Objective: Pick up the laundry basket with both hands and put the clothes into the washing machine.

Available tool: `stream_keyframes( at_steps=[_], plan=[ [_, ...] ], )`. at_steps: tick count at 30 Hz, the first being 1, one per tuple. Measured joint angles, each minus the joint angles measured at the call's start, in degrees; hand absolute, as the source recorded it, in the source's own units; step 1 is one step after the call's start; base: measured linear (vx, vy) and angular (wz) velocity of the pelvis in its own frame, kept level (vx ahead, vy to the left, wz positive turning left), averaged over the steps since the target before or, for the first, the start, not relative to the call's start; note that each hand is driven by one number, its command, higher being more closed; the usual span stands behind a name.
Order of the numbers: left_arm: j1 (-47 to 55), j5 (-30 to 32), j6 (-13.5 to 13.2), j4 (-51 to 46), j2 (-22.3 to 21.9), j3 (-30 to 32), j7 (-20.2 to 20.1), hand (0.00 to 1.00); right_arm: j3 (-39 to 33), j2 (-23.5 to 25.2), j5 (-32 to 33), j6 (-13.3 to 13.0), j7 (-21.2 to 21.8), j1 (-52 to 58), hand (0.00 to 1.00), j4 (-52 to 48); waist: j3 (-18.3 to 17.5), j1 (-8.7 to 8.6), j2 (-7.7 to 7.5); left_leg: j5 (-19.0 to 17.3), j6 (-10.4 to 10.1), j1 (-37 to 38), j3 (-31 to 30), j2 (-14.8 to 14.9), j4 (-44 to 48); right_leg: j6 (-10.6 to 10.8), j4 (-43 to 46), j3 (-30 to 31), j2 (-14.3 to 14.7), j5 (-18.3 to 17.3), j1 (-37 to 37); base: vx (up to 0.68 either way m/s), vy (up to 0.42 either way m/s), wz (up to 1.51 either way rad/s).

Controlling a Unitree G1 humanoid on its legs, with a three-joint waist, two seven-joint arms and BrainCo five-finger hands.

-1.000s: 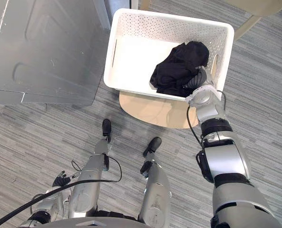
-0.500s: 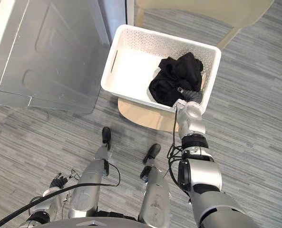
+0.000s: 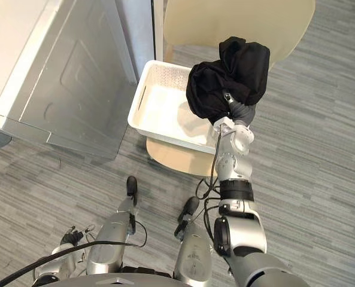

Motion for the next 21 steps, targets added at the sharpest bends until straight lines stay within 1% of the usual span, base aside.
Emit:
stream_keyframes(
  at_steps=[1, 3, 4, 5, 6, 7, 8, 10, 13, 14, 15, 17, 18, 19, 20, 21],
  plan=[
    [0.2, 0.28, 0.09, -0.26, -0.05, -0.01, 0.0, 0.0, 0.04, 0.46, -0.01, -0.11, 0.07, 1.03, 1.0, -1.03, -0.4, -0.12, -0.04, -0.2, -0.02, 0.5, -0.01, -0.03, 0.0, 0.06, -0.31, -0.11, 0.01, 0.06, 0.66, 0.11, -0.046, 0.07],
    [2.33, 0.34, 0.32, -5.16, -0.58, -0.33, -0.03, 0.0, 0.17, 2.56, -0.04, -0.18, 0.15, 5.52, 1.0, -5.2, -3.67, -0.84, -0.46, -0.87, -0.01, 1.88, -0.16, -0.2, 0.0, 0.2, -1.66, -0.66, 0.13, 0.18, 2.83, 0.12, -0.034, 0.07],
    [2.74, 0.33, 0.38, -6.99, -0.75, -0.51, -0.03, 0.0, 0.18, 2.96, -0.05, -0.19, 0.2, 6.42, 1.0, -6.12, -4.33, -0.86, -0.55, -0.92, -0.05, 2.42, -0.14, -0.23, 0.01, 0.24, -2.04, -0.64, 0.15, 0.2, 3.46, 0.13, -0.034, 0.04],
    [3.33, 0.31, 0.39, -10.89, -0.93, -1.46, -0.06, 0.0, 0.21, 3.54, -0.05, -0.27, 0.25, 7.94, 1.0, -8.02, -5.53, -1.06, -0.7, -1.08, 0.05, 3.36, -0.1, -0.23, 0.02, 0.33, -2.76, -0.7, 0.23, 0.24, 4.72, 0.1, -0.026, -0.01],
    [3.45, 0.28, 0.41, -12.81, -0.95, -2.07, -0.08, 0.0, 0.21, 3.67, -0.05, -0.3, 0.25, 8.69, 1.0, -8.89, -6.49, -1.11, -0.75, -1.2, 0.01, 3.48, -0.09, -0.2, 0.04, 0.36, -3.06, -0.75, 0.27, 0.26, 4.94, 0.11, -0.031, -0.01],
    [3.6, 0.28, 0.38, -17.3, -0.96, -3.14, -0.09, 0.0, 0.36, 3.69, -0.05, -0.42, 0.32, 9.35, 1.0, -9.84, -7.86, -1.41, -0.88, -1.32, -0.08, 3.97, 0.0, -0.11, 0.31, 0.45, -3.73, -0.75, 0.48, 0.37, 5.74, 0.1, -0.043, -0.01],
    [3.3, 0.26, 0.2, -21.63, -0.93, -4.07, -0.08, 0.0, 0.4, 3.7, -0.05, -0.45, 0.34, 9.36, 1.0, -10.19, -8.25, -1.96, -0.95, -1.6, -0.26, 5.21, 0.07, -0.03, 0.31, 0.49, -4.35, -0.76, 0.91, 0.42, 7.15, 0.09, -0.043, -0.04],
    [3.01, 0.25, -0.05, -29.47, -1.45, -4.68, -0.05, 0.0, 1.09, 4.03, -0.1, -0.54, 0.45, 11.05, 1.0, -12.79, -10.14, -2.66, -1.01, -2.16, -0.23, 6.32, 0.47, -0.06, 0.31, 0.56, -5.32, -0.61, 1.17, 0.47, 8.36, 0.05, -0.019, -0.08],
    [2.05, 0.32, -0.34, -37.81, -1.56, -5.52, 0.08, 0.0, 1.76, 5.43, -0.08, -0.64, 1.14, 13.33, 1.0, -15.66, -12.44, -3.48, -0.97, -2.67, -0.31, 7.72, 1.7, 0.01, 0.32, 0.75, -6.27, 0.4, 1.5, 0.8, 9.42, 0.06, -0.012, -0.19],
    [1.0, 0.32, -0.64, -41.04, -1.5, -5.63, 0.14, 0.0, 2.72, 5.46, -0.08, -0.64, 1.45, 13.76, 1.0, -16.42, -12.61, -4.13, -0.89, -2.91, -0.28, 8.99, 2.14, -0.06, 0.32, 0.8, -6.81, 0.77, 1.51, 0.94, 10.62, 0.04, -0.009, -0.22],
    [-0.51, 0.32, -0.89, -43.43, -1.46, -5.96, 0.21, 0.0, 3.37, 5.46, -0.08, -0.63, 1.88, 14.11, 1.0, -16.64, -13.74, -4.6, -0.95, -3.14, -0.38, 9.49, 2.88, -0.02, 0.32, 0.76, -7.18, 1.4, 1.61, 1.12, 10.8, 0.03, -0.003, -0.24],
    [-3.49, 0.29, -1.42, -45.59, -1.48, -6.59, 0.35, 0.0, 4.42, 5.51, -0.07, -0.49, 2.39, 14.18, 1.0, -17.63, -14.99, -4.8, -0.85, -3.43, -0.44, 10.19, 3.93, 0.08, 0.33, 0.7, -8.24, 2.39, 1.89, 1.85, 11.24, 0.03, 0.003, -0.29],
    [-5.51, 0.29, -1.58, -47.06, -1.41, -7.29, 0.53, 0.0, 5.27, 5.56, -0.08, -0.43, 2.53, 14.26, 1.0, -19.41, -15.05, -5.4, -0.76, -3.59, -0.46, 11.05, 4.43, 0.11, 0.32, 0.74, -9.11, 2.78, 2.03, 2.34, 12.12, 0.03, -0.001, -0.24],
    [-6.5, 0.29, -1.95, -47.61, -1.39, -7.72, 0.89, 0.0, 5.56, 5.58, -0.08, -0.43, 2.64, 14.4, 1.0, -20.37, -15.22, -5.57, -0.73, -3.7, -0.41, 11.36, 4.68, 0.13, 0.32, 0.71, -9.48, 3.05, 2.12, 2.53, 12.45, 0.01, 0.003, -0.27],
    [-8.52, 0.29, -2.47, -49.11, -1.4, -8.68, 1.38, 0.0, 6.79, 5.59, -0.05, -0.43, 2.95, 14.95, 1.0, -22.55, -16.42, -5.87, -0.77, -3.95, -0.44, 11.59, 5.57, 0.18, 0.31, 0.58, -10.37, 3.88, 2.32, 3.11, 12.46, 0.0, 0.006, -0.29],
    [-9.63, 0.29, -2.9, -49.83, -1.4, -9.07, 1.48, 0.0, 7.52, 5.6, -0.07, -0.44, 3.59, 15.22, 1.0, -23.6, -16.83, -6.19, -0.74, -4.08, -0.43, 11.98, 6.22, 0.21, 0.31, 0.57, -10.68, 4.24, 2.37, 3.36, 12.59, 0.01, 0.004, -0.33]
  ],
)
